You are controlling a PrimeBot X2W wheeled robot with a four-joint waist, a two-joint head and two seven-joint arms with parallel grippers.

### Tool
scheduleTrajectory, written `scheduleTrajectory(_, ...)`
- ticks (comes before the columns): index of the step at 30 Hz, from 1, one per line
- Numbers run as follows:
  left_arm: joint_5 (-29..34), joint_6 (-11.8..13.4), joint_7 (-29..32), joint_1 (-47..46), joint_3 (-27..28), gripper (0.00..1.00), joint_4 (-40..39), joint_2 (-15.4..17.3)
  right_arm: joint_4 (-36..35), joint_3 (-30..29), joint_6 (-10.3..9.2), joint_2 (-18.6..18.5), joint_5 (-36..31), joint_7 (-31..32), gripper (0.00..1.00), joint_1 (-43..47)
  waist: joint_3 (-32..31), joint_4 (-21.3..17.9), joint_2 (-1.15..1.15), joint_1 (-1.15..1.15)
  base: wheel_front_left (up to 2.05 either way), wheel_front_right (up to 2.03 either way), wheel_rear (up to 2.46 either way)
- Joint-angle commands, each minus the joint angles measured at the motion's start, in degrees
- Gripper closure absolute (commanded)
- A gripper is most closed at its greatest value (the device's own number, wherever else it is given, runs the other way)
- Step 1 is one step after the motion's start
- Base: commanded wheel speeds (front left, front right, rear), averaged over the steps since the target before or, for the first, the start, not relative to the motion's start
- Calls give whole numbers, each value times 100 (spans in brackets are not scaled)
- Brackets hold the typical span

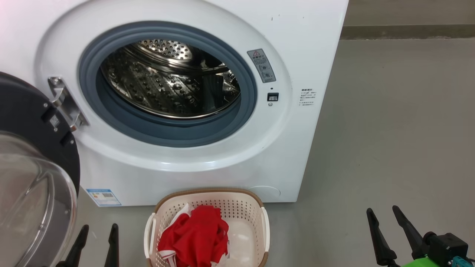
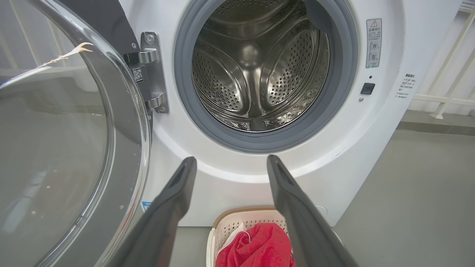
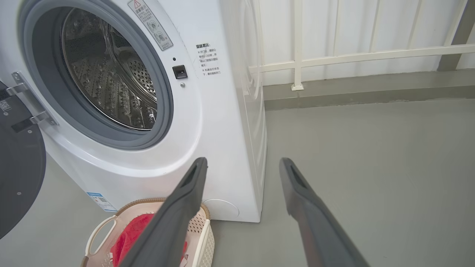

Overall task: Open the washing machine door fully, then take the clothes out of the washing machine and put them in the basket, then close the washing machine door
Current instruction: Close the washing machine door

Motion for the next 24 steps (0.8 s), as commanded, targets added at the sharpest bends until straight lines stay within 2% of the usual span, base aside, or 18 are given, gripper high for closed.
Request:
scheduleTrajectory(1,58,-31,-52,-24,199,0,-153,58,-152,97,35,-125,26,-37,0,-65,0,9,0,0,-101,101,0)
scheduleTrajectory(14,47,-31,-52,20,137,0,-268,22,-152,101,35,-131,13,-37,0,-78,67,44,0,0,-129,129,0)
scheduleTrajectory(24,-22,-31,-52,-12,116,0,-298,13,-153,101,35,-133,3,-37,0,-108,128,62,0,0,-21,21,0)
